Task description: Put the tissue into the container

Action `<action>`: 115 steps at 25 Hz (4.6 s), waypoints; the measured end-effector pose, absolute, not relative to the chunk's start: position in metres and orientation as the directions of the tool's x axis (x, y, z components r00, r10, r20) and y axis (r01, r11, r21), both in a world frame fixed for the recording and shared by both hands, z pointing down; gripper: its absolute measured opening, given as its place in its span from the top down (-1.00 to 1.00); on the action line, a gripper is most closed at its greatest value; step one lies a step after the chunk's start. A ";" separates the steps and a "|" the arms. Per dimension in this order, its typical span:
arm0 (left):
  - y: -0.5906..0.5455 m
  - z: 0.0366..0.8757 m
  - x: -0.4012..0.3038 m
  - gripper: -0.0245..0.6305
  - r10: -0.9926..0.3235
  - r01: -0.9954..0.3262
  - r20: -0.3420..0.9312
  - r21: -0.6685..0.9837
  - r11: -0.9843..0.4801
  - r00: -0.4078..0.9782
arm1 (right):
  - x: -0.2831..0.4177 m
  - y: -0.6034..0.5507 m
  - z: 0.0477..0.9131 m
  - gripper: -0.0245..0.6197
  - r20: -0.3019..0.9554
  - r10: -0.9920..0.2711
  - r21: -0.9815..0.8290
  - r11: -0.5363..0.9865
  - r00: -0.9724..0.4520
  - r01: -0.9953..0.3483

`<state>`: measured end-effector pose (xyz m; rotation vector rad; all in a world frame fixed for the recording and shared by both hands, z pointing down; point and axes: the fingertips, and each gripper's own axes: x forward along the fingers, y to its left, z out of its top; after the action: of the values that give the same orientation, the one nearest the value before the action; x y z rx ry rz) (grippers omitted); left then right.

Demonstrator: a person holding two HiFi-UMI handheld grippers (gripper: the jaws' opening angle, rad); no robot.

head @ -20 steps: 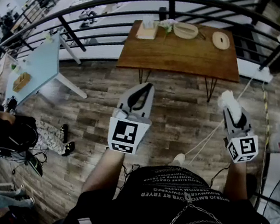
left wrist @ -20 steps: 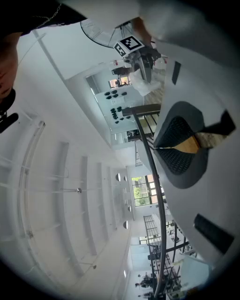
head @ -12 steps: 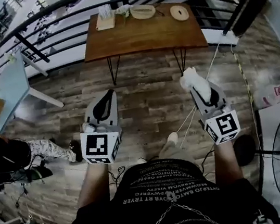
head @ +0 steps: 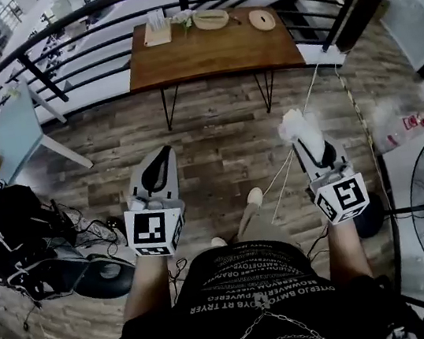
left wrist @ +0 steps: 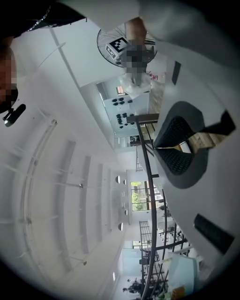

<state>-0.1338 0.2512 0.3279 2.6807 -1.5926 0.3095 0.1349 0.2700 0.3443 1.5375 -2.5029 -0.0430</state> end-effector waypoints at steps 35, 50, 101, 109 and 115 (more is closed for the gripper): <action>0.100 0.351 -0.074 0.83 -0.870 -0.867 0.122 -0.091 -0.489 0.478 | 0.207 0.122 0.367 0.54 0.092 -0.883 0.119 0.468 -0.460 -0.876; 0.077 0.351 -0.057 0.83 -0.909 -0.905 0.128 -0.112 -0.411 0.397 | 0.236 0.078 0.377 0.54 0.083 -0.847 0.108 0.532 -0.525 -0.840; -0.160 0.403 -0.086 0.83 -0.855 -0.866 0.216 -0.067 -0.495 0.472 | 0.147 -0.153 0.394 0.54 0.192 -0.820 0.143 0.567 -0.540 -0.811; -0.207 0.400 -0.104 0.83 -0.838 -0.845 0.172 -0.051 -0.532 0.517 | 0.120 -0.188 0.380 0.54 0.207 -0.838 0.195 0.540 -0.504 -0.818; -0.235 0.394 -0.107 0.83 -0.816 -0.820 0.148 -0.049 -0.570 0.558 | 0.112 -0.210 0.369 0.54 0.187 -0.862 0.209 0.504 -0.472 -0.838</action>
<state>-0.1075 -0.2354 0.3941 2.7507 -1.4449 0.2401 0.1119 -0.2104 0.3688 1.4370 -2.4827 -0.1275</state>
